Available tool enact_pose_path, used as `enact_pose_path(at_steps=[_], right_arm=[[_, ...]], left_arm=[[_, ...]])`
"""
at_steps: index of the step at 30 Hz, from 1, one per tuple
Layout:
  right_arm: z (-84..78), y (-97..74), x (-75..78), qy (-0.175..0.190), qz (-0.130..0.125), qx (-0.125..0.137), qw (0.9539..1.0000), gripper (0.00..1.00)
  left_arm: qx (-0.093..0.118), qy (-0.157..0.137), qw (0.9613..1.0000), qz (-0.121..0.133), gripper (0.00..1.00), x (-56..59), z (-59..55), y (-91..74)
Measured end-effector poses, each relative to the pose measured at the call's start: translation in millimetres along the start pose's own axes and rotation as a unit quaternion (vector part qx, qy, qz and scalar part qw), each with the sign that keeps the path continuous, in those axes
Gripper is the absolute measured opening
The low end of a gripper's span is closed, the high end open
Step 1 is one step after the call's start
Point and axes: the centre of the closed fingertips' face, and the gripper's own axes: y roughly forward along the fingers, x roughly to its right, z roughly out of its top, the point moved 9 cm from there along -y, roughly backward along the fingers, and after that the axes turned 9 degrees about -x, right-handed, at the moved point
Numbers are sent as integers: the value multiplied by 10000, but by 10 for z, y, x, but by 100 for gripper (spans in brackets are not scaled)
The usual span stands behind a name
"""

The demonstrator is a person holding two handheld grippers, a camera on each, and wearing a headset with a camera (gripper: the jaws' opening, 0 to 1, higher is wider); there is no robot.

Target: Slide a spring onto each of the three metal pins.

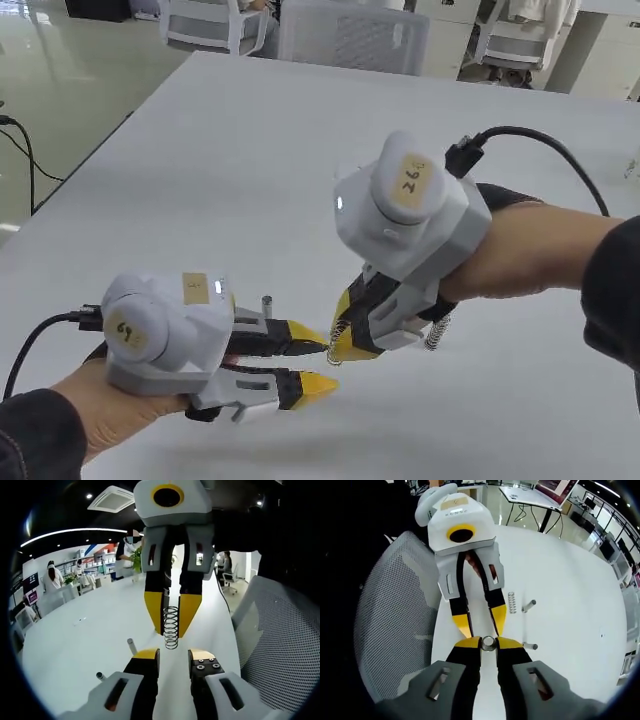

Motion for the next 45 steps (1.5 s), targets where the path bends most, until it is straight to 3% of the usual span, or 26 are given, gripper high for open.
enact_pose_path(at_steps=[19,34,45], right_arm=[[-113,-33,162,181,-153,-31,9997,13],[-186,-21,315,255,-300,-111,9992,13],[-258,13,522,452,-561,-88,9974,13]], left_arm=[[62,-470,9981,390,45,-82,-197,-194],[123,-699,9947,745,52,-150,-304,-387],[117,-780,9934,835,55,-147,-347,-432]])
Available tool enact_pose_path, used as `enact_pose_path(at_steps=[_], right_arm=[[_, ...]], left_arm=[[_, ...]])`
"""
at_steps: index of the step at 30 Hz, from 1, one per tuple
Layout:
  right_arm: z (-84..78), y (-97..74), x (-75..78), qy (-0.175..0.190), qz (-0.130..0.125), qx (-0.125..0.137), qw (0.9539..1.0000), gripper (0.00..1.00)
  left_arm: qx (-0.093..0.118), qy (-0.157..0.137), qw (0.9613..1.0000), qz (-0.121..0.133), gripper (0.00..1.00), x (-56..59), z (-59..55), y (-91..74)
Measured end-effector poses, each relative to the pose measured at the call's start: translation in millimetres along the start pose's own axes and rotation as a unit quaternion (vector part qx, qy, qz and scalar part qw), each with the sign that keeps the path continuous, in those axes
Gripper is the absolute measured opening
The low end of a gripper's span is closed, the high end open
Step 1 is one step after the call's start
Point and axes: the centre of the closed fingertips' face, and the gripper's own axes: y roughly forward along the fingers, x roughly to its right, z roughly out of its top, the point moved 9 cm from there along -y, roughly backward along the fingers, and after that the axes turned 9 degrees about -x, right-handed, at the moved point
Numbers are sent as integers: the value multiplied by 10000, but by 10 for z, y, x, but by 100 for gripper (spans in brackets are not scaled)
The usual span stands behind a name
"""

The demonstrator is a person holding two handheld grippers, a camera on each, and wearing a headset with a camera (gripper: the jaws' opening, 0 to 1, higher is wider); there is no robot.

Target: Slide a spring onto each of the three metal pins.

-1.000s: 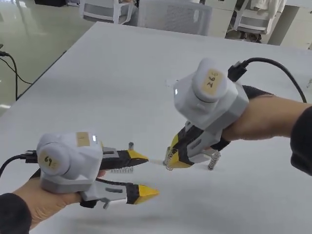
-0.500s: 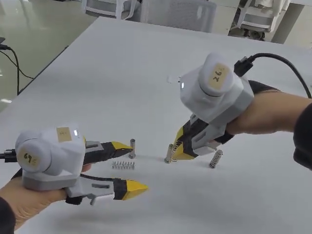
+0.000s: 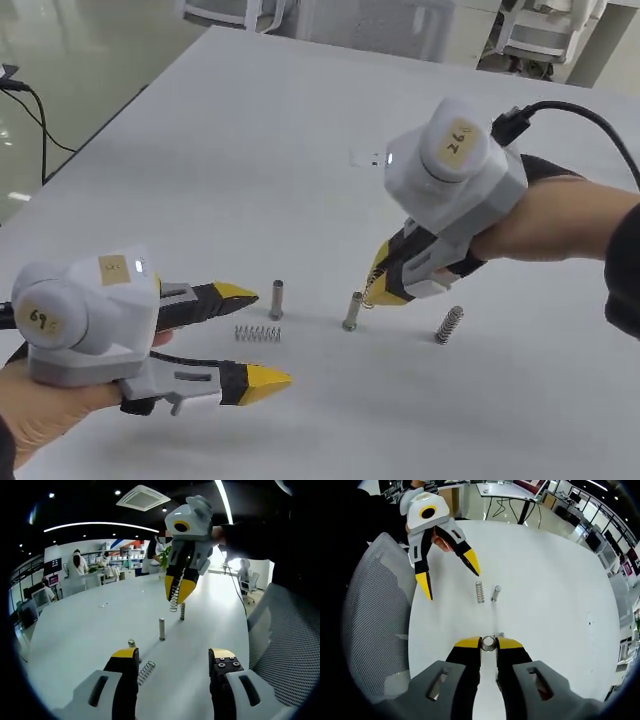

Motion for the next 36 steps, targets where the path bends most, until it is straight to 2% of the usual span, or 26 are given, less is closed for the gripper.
enact_pose_path(at_steps=[12,36], right_arm=[[-14,119,126,113,-102,63,9999,13],[-10,235,139,173,16,49,9998,13]], left_arm=[[-12,-92,9999,60,58,-31,-35,-18],[56,-277,9993,237,75,-139,-97,-24]])
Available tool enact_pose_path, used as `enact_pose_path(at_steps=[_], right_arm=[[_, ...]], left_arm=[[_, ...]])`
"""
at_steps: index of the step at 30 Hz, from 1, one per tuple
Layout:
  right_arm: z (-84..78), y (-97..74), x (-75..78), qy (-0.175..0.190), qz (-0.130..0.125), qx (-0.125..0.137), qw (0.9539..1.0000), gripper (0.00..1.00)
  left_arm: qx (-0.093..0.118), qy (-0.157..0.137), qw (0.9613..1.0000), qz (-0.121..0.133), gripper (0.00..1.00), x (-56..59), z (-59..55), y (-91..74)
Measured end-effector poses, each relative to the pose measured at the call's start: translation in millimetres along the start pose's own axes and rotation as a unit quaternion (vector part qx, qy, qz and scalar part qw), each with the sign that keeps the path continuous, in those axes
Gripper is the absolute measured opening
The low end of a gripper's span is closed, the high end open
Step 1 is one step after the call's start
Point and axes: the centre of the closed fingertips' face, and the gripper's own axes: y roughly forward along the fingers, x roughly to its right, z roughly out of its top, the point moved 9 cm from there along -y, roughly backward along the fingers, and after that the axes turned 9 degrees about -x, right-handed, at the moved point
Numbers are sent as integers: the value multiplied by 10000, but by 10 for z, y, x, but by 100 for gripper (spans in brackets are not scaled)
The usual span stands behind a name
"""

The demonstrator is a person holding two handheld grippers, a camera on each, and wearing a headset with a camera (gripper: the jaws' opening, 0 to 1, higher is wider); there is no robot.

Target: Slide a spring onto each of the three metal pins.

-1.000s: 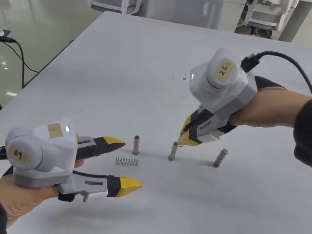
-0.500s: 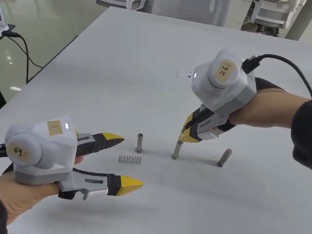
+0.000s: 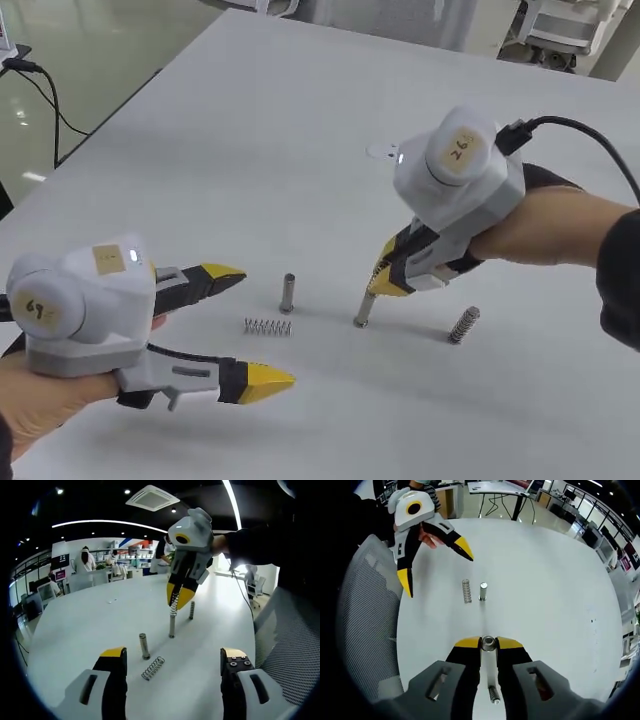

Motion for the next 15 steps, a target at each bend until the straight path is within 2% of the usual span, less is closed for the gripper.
enact_pose_path(at_steps=[15], right_arm=[[-42,178,20,58,141,-61,9999,13]], left_arm=[[20,1,10000,62,79,-17,-11,1]])
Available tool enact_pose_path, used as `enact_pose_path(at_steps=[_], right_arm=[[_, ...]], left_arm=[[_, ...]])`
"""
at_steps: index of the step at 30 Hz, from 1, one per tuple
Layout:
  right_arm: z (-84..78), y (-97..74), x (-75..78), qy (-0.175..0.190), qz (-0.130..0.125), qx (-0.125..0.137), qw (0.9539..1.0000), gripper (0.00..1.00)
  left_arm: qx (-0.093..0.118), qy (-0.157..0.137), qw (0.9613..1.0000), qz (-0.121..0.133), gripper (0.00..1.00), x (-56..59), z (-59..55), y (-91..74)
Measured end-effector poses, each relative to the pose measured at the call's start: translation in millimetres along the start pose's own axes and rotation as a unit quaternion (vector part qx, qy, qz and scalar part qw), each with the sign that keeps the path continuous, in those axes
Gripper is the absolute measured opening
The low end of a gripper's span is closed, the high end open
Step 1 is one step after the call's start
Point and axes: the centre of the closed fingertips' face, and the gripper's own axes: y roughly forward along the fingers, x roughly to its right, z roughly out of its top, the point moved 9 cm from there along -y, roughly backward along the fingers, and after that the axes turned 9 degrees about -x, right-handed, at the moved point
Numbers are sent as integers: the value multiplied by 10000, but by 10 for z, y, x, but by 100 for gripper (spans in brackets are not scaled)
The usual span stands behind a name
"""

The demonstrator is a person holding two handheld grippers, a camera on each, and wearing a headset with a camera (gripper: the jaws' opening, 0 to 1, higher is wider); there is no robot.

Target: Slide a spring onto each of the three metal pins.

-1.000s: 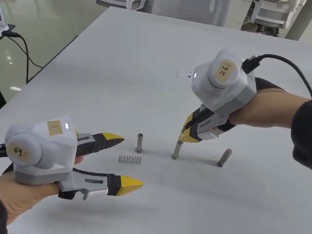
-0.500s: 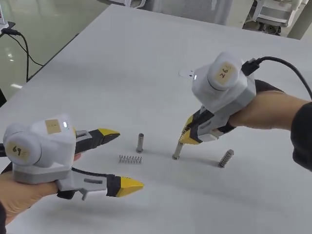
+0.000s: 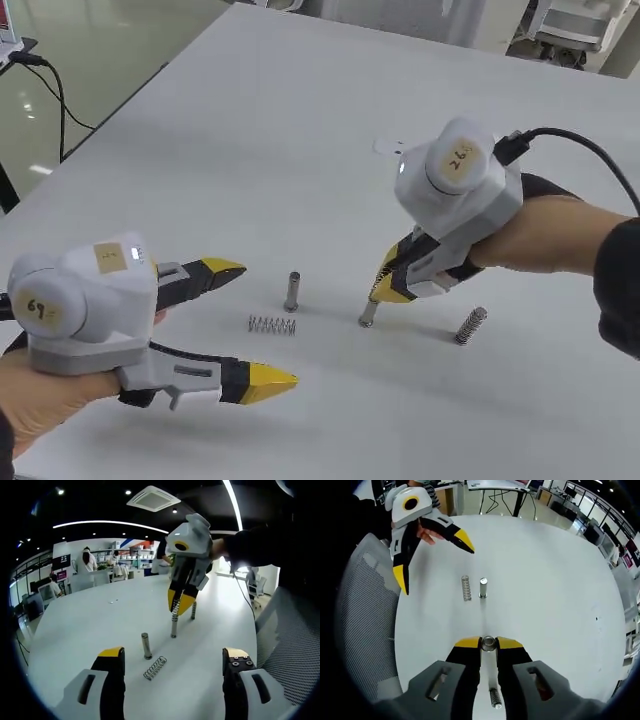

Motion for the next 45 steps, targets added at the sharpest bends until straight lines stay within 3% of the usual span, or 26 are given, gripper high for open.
enact_pose_path(at_steps=[12,26,34,45], right_arm=[[-68,197,38,12,56,-167,9998,13],[-145,374,56,155,128,-190,9996,13],[-144,383,48,192,144,-177,9996,14],[-169,312,73,310,35,-53,9995,24]], left_arm=[[-30,54,10000,12,79,-1,9,12],[-55,82,10000,10,79,12,20,6],[-51,75,10000,17,78,16,19,-7],[-60,77,10000,20,78,22,20,-13]])
